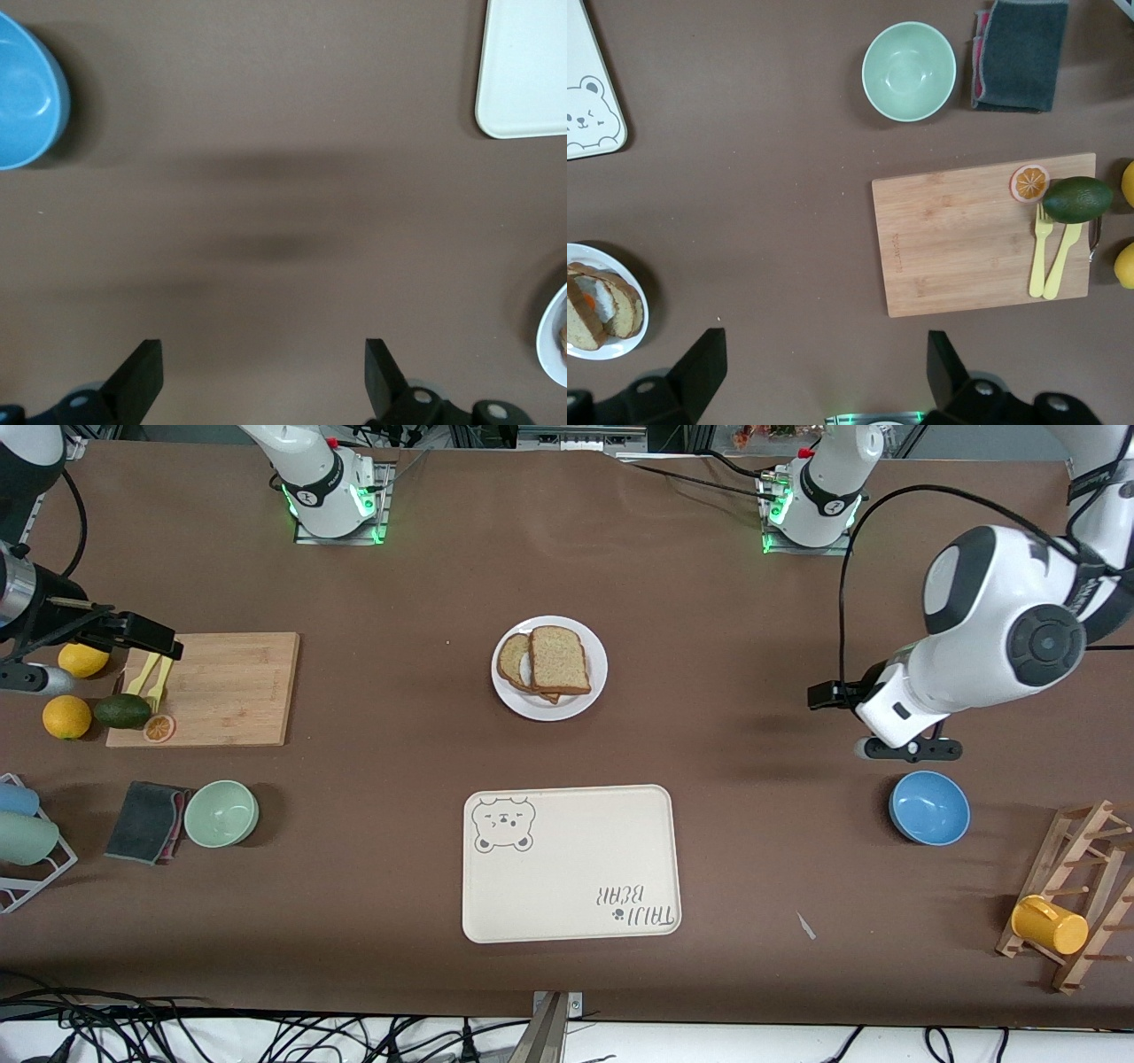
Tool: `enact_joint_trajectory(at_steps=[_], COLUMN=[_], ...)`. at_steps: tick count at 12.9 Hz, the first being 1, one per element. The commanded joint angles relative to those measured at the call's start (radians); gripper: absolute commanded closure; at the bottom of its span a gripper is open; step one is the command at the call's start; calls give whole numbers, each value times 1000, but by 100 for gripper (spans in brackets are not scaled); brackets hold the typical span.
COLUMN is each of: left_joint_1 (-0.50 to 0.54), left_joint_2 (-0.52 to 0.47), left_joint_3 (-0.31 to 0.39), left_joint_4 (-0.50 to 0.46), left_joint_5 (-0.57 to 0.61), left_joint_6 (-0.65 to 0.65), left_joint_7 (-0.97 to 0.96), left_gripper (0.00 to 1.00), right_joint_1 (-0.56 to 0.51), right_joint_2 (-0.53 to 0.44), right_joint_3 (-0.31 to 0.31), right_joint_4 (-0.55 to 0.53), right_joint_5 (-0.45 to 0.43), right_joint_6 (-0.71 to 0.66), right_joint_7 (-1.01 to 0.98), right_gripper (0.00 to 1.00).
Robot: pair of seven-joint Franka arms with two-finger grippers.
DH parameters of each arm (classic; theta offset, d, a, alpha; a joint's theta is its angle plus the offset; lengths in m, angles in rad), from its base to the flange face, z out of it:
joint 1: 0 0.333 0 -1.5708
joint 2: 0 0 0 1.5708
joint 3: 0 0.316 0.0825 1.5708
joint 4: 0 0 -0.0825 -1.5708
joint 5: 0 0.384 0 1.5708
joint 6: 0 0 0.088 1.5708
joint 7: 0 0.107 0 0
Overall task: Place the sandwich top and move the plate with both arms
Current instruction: 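Move the left gripper toward the plate rim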
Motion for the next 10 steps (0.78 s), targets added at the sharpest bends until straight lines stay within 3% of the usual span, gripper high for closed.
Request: enact_joint_trajectory(at_steps=[1, 4, 10], left_joint_1=[1, 11, 1], left_joint_2=[-33, -61, -55], left_joint_3=[-8, -10, -54], left_joint_4=[-111, -174, -305], left_joint_5=[-30, -53, -307], left_joint_6=[102, 139, 351], left_joint_7=[-6, -4, 8], left_gripper=[0, 0, 0], right_joint_1=[22, 20, 20], right_joint_2=[-23, -29, -37], right_joint_3=[-11, 1, 22], right_joint_4=[5, 7, 61], right_joint_5=[4, 4, 4], right_joint_6=[-8, 4, -43], right_joint_7=[-12, -4, -4], right_gripper=[0, 0, 0])
